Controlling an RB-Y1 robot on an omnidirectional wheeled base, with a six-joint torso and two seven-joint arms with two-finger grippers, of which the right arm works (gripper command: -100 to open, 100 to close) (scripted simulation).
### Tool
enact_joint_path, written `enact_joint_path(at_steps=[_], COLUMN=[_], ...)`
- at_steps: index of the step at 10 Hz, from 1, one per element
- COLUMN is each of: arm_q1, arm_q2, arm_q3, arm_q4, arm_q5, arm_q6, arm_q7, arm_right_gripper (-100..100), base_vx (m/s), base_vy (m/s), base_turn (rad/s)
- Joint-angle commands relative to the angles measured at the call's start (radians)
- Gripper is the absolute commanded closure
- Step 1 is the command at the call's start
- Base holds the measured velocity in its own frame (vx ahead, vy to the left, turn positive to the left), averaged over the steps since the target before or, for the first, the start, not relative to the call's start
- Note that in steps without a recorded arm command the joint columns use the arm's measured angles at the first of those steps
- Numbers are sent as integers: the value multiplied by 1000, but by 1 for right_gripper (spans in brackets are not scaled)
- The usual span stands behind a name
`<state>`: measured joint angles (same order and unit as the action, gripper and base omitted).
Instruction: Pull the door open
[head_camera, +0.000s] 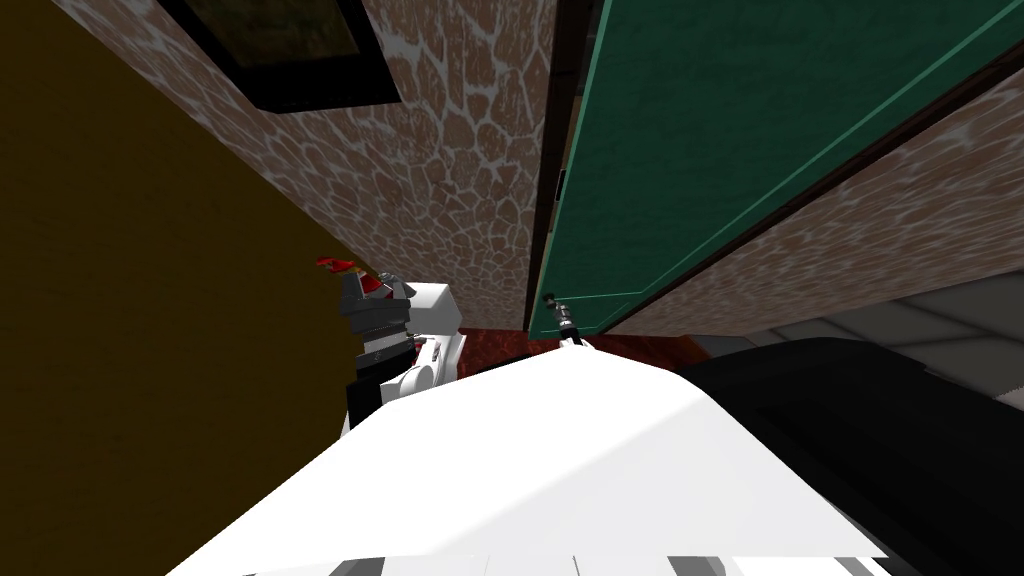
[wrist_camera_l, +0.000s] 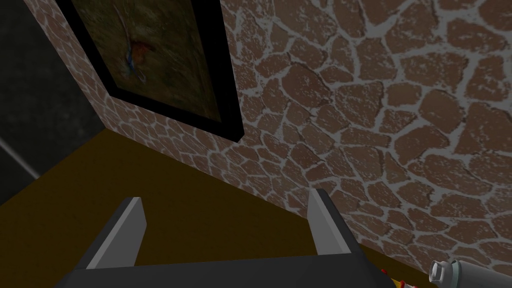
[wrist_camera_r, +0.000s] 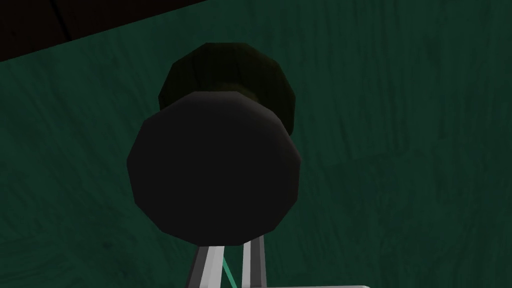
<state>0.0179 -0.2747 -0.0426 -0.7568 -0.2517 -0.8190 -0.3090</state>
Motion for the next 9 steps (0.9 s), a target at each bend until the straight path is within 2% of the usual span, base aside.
enact_joint_path(at_steps=[1, 4, 5, 6, 7, 9], arm_q1=[-28, -28, -30, -30, -27, -26], arm_q2=[17, 17, 12, 12, -6, -2], arm_q3=[30, 30, 44, 44, 29, 37], arm_q4=[14, 14, 16, 16, 59, 53], arm_q5=[2, 2, -15, -15, -39, -60], arm_q6=[-24, -24, -26, -26, -31, -29], arm_q7=[-26, -26, -68, -68, -103, -151], arm_right_gripper=[100, 100, 100, 100, -100, -100], base_vx=[-18, 2, -17, -30, -43, -55], base_vy=[-8, -5, -6, -3, -35, -27], base_turn=[18, -17, 59, 51, -1, 6])
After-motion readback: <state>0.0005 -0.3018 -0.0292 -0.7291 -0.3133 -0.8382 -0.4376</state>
